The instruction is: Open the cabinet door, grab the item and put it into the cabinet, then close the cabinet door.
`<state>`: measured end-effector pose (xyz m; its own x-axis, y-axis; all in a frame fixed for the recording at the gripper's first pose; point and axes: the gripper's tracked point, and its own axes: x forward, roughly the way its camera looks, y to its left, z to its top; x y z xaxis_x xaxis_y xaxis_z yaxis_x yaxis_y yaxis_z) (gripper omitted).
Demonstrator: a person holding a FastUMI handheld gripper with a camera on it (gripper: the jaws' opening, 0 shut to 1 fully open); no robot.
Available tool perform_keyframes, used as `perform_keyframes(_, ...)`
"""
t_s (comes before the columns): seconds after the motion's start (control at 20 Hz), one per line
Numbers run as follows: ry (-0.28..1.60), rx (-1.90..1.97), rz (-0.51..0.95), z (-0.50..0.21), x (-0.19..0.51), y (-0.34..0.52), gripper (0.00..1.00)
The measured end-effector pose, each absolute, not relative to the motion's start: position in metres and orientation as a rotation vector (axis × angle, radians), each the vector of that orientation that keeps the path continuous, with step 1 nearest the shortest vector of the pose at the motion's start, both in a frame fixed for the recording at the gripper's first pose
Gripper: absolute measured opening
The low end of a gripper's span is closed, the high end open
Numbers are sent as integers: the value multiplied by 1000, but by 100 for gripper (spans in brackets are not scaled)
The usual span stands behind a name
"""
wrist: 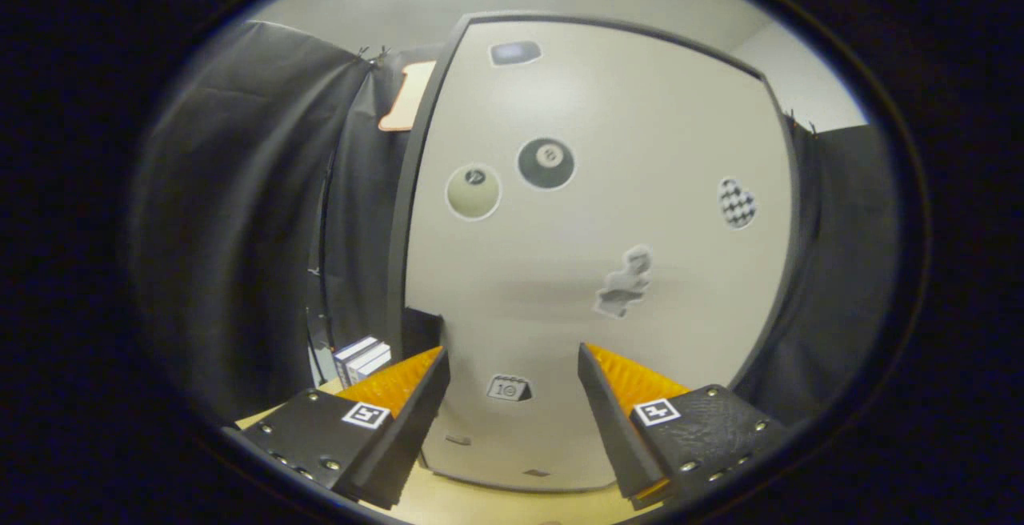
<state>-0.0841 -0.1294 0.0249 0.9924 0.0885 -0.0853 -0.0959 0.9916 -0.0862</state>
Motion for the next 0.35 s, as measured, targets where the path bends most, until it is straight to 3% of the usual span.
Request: perform_keyframes(0.35,18,-21,-14,64,-137,-229,95)
